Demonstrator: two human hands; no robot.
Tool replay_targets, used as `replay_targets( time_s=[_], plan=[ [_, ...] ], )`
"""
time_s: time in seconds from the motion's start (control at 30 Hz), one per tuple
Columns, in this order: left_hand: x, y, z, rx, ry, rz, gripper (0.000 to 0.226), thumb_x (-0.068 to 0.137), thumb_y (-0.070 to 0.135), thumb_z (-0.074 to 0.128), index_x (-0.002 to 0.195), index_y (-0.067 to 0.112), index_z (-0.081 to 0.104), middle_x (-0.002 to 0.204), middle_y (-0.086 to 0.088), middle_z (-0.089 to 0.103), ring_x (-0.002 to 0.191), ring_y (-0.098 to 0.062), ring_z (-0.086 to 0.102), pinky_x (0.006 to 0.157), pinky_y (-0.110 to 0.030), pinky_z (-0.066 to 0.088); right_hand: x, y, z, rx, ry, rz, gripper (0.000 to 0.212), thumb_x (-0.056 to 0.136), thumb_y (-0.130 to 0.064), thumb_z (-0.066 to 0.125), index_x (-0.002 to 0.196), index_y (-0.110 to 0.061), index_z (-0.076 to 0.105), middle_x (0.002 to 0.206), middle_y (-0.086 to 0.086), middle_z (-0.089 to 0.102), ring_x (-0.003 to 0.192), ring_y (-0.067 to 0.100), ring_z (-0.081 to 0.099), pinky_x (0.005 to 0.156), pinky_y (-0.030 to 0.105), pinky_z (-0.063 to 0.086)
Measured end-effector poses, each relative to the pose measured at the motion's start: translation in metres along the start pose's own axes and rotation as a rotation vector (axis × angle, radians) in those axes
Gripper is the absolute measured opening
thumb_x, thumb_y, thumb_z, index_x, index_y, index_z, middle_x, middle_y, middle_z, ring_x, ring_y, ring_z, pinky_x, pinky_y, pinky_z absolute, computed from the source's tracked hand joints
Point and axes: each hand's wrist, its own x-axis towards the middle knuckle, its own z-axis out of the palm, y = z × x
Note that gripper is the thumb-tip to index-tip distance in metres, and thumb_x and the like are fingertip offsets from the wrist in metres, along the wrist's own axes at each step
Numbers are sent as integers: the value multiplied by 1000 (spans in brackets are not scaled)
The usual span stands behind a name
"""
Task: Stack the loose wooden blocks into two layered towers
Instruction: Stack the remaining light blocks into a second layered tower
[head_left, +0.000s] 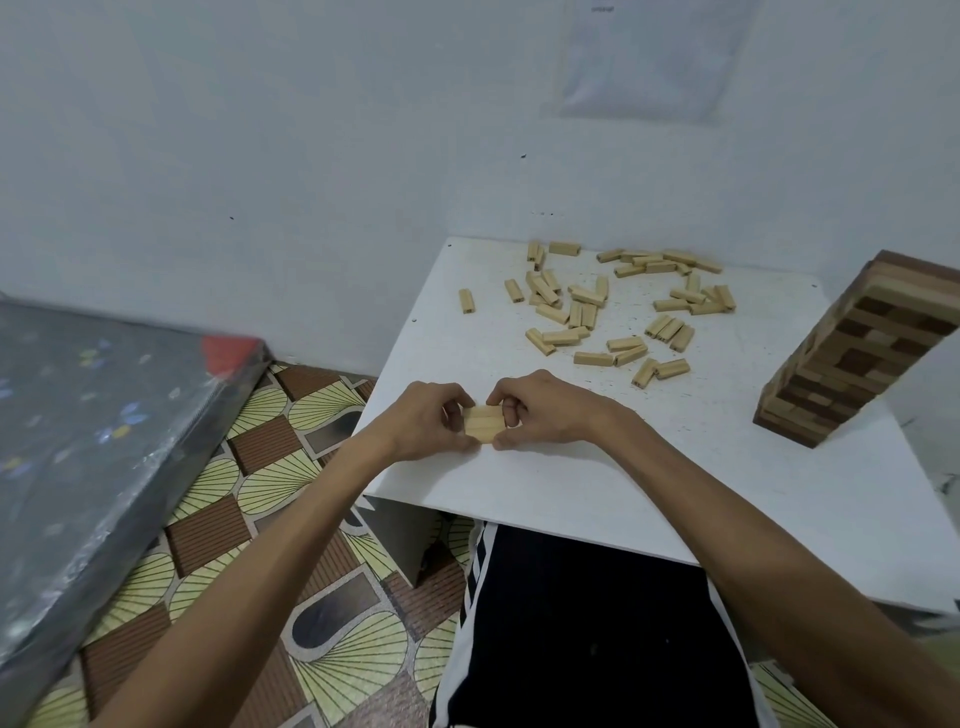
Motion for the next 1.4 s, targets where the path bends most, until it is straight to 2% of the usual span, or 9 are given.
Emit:
replay_targets(
  time_s=[0.2,0.37,0.53,0.67,0.87,1.03,1.2,1.4],
  plan=[
    [2,-3,-3,22,-5,5,51,75,30,88,119,16,67,86,9,67,76,-5,60,69,-16,44,6,-4,0,44,-13,9,53,83,-35,84,127,-17,61,95,-5,71,82,2,56,80,28,49],
    [2,-9,-11,54,-38,4,52,78,33,87,121,15,65,90,8,67,81,-9,62,74,-23,51,14,-8,0,54,-25,-3,52,83,-33,85,127,-17,61,91,-8,70,81,2,56,75,24,46],
    [-3,-18,-16,36,-36,-11,53,78,35,88,121,15,63,91,9,66,82,-8,62,75,-24,51,24,-13,4,66,-20,-11,52,83,-32,84,128,-17,62,88,-6,72,80,0,54,81,31,49],
    [-4,-19,-17,48,-41,-16,53,80,36,86,122,14,63,89,9,65,83,-9,62,79,-30,54,27,-15,3,49,-37,-22,51,83,-32,84,128,-18,62,86,-5,72,79,1,54,81,31,48],
    [-4,-16,-18,73,-51,-12,50,82,33,84,123,14,62,91,7,67,83,-10,63,78,-29,54,28,-13,3,52,-32,-21,52,82,-34,85,127,-19,62,82,-9,68,79,3,55,77,28,47],
    [-5,-15,-17,66,-59,-15,51,84,32,83,125,12,61,92,7,66,85,-13,63,81,-32,55,29,-12,3,45,-32,-13,54,82,-34,85,128,-19,62,84,-9,70,85,1,55,83,32,50],
    [-5,-16,-17,37,-52,-24,52,82,32,85,124,13,62,93,6,67,81,-10,62,78,-29,54,30,-12,3,35,-36,-13,53,83,-34,83,130,-19,61,86,-8,71,85,2,56,80,31,49],
    [-4,-17,-16,34,-52,-33,52,80,33,87,123,14,63,95,4,67,82,-12,62,81,-34,56,29,-13,3,29,-40,-6,54,84,-32,83,131,-19,60,87,-8,71,86,1,56,83,32,50]
  ],
)
